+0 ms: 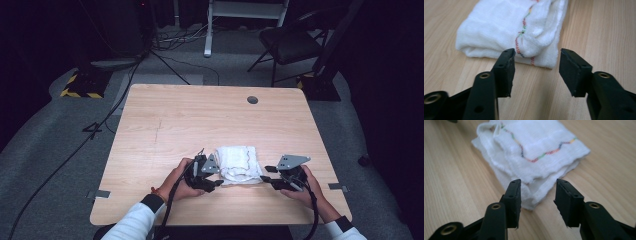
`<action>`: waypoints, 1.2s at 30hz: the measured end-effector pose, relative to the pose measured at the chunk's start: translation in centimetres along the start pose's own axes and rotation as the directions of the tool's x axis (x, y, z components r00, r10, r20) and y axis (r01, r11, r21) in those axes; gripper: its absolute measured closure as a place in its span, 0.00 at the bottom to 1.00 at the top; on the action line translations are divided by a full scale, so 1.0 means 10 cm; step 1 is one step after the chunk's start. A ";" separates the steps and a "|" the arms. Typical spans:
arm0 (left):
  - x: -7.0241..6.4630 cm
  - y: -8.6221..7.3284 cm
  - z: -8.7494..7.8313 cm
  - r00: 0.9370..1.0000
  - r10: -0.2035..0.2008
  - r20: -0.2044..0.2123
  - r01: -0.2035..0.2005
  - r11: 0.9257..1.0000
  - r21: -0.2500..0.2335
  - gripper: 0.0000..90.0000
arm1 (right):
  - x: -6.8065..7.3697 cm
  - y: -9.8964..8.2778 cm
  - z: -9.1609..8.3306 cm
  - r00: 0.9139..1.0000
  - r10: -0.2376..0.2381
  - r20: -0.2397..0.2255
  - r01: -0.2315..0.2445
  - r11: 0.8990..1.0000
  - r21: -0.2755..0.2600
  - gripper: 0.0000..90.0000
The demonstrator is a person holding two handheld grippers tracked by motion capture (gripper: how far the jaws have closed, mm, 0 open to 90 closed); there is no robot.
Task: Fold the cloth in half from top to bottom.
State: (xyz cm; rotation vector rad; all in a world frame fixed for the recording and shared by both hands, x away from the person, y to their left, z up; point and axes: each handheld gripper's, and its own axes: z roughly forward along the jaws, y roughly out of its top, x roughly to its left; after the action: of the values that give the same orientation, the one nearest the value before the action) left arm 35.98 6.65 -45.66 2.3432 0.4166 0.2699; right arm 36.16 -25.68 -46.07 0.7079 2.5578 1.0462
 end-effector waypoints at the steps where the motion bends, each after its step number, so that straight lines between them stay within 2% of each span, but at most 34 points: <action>1: 0.01 0.01 -0.01 1.000 -0.011 -0.012 0.011 1.000 -0.012 0.46 | -0.02 0.02 -0.02 1.000 0.018 0.015 -0.018 1.000 -0.016 0.57; 4: 0.10 0.06 0.01 0.997 -0.075 -0.030 0.073 0.996 -0.055 0.39 | -0.06 0.08 -0.01 0.999 0.032 0.043 -0.031 0.999 -0.027 0.53; 7: 0.18 0.12 0.12 0.993 -0.121 -0.007 0.120 0.991 -0.061 0.34 | -0.07 0.14 0.07 0.998 0.028 0.061 -0.027 0.999 -0.018 0.50; 9: 0.19 0.16 0.24 0.993 -0.117 -0.018 0.116 0.993 -0.035 0.32 | -0.06 0.15 0.14 0.997 0.037 0.071 -0.036 0.999 -0.007 0.48; 12: 0.20 0.17 0.37 0.992 -0.125 -0.010 0.125 0.992 -0.008 0.30 | -0.03 0.16 0.24 0.998 0.023 0.053 -0.024 1.000 0.018 0.46; 16: 0.16 0.12 0.48 0.993 -0.114 -0.003 0.114 0.992 0.052 0.27 | 0.01 0.10 0.33 1.000 -0.001 0.030 0.000 0.998 0.059 0.44; 18: 0.13 0.09 0.50 0.995 -0.097 -0.015 0.098 0.992 0.074 0.27 | 0.02 0.06 0.34 1.000 0.000 0.015 -0.001 0.998 0.068 0.45; 22: 0.08 0.05 0.50 0.996 -0.090 -0.030 0.092 0.993 0.079 0.27 | 0.06 0.03 0.34 1.000 -0.010 -0.008 0.010 0.998 0.068 0.48; 24: 0.06 0.04 0.48 0.995 -0.091 -0.038 0.094 0.993 0.076 0.27 | 0.08 0.01 0.34 1.000 0.001 -0.022 0.001 0.997 0.072 0.48; 26: 0.03 0.03 0.45 0.996 -0.085 -0.029 0.087 0.993 0.074 0.29 | 0.12 -0.01 0.35 0.999 0.009 -0.038 -0.005 0.997 0.081 0.45; 28: -0.01 0.00 0.44 0.997 -0.073 -0.019 0.075 0.993 0.093 0.26 | 0.19 -0.03 0.36 0.999 0.004 -0.039 -0.001 0.996 0.088 0.45; 30: -0.03 -0.04 0.41 0.997 -0.074 -0.010 0.075 0.992 0.106 0.25 | 0.24 -0.02 0.34 1.000 -0.018 -0.018 0.019 0.996 0.090 0.44; 33: -0.06 -0.10 0.32 0.998 -0.064 -0.017 0.065 0.993 0.100 0.23 | 0.28 -0.03 0.33 0.999 -0.004 -0.032 0.007 0.995 0.099 0.41; 36: -0.08 -0.19 0.17 0.997 -0.064 -0.051 0.069 0.994 0.087 0.22 | 0.33 -0.03 0.31 0.998 0.009 -0.057 -0.003 0.995 0.102 0.40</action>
State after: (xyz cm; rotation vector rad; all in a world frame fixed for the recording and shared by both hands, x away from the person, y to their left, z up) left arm 35.42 6.55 -48.25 2.4079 0.5394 0.2818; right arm 34.66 -22.29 -48.74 0.7219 2.6763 0.9568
